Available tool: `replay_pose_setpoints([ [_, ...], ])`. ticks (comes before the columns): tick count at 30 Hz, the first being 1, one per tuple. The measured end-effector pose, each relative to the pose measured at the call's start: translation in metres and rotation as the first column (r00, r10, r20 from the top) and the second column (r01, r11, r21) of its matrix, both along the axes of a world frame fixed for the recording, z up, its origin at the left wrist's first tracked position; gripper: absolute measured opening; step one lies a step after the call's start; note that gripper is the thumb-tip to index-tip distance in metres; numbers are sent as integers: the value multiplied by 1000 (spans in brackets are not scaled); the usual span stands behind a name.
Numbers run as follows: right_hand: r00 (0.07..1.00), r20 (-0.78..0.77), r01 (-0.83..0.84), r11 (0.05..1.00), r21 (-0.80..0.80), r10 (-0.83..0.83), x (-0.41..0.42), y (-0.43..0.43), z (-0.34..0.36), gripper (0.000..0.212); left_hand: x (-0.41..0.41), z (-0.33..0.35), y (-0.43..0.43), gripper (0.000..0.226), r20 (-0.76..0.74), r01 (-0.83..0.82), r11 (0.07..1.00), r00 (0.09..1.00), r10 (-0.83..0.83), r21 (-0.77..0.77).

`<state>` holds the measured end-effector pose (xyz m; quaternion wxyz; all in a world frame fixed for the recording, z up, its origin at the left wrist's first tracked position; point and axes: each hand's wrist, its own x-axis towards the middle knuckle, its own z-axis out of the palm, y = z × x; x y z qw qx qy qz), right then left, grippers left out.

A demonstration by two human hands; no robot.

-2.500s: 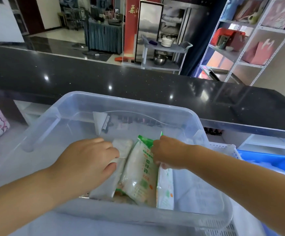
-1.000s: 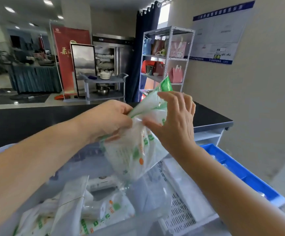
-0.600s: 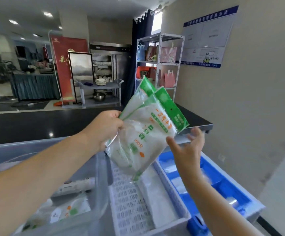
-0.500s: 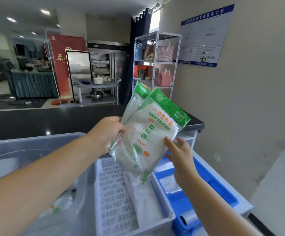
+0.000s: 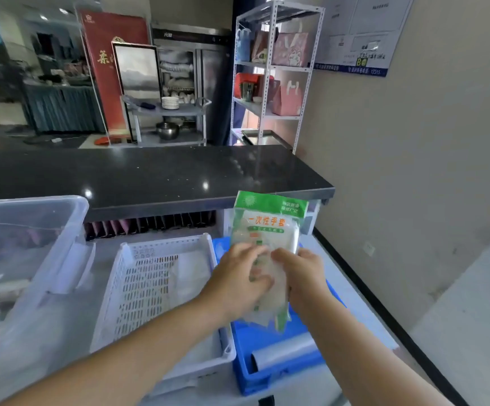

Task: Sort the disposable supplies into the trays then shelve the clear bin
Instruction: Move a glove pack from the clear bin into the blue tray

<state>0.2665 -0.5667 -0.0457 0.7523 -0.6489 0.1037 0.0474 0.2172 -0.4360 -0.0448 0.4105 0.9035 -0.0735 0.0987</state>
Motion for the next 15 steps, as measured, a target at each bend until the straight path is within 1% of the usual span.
replay_pose_setpoints([
  [2,1000,16,18,999,-35,-17,5,-2,-6,9,6,-10,-15,65,-77,29,995,996,-37,-97],
  [3,999,14,39,998,-40,-39,8,-6,-8,10,11,-14,-20,72,-72,33,996,997,-39,-83],
  [5,997,2,74,997,-29,-74,14,-16,-10,9,18,-21,-27,86,-20,36,995,999,-35,98],
  [6,996,-8,89,996,-22,-89,16,-21,-11,7,19,-26,-30,94,-17,50,984,999,-48,171],
  [7,994,-17,105,994,-18,-105,18,-25,-13,6,20,-30,-33,101,-49,80,979,996,-72,188],
  [9,990,-32,136,991,-12,-136,21,-31,-16,6,20,-39,-38,117,-130,154,979,982,-136,137],
  [10,987,-47,155,988,2,-154,24,-32,-17,6,21,-45,-38,120,-125,185,973,978,-168,141],
  [11,982,-70,177,984,24,-175,27,-33,-18,6,23,-51,-38,119,-82,200,963,979,-188,182],
  [13,968,-136,223,972,73,-212,34,-35,-18,7,27,-59,-36,115,32,202,924,974,-224,326],
  [15,954,-197,249,962,112,-224,41,-35,-15,5,34,-61,-31,108,169,135,863,955,-245,487],
])
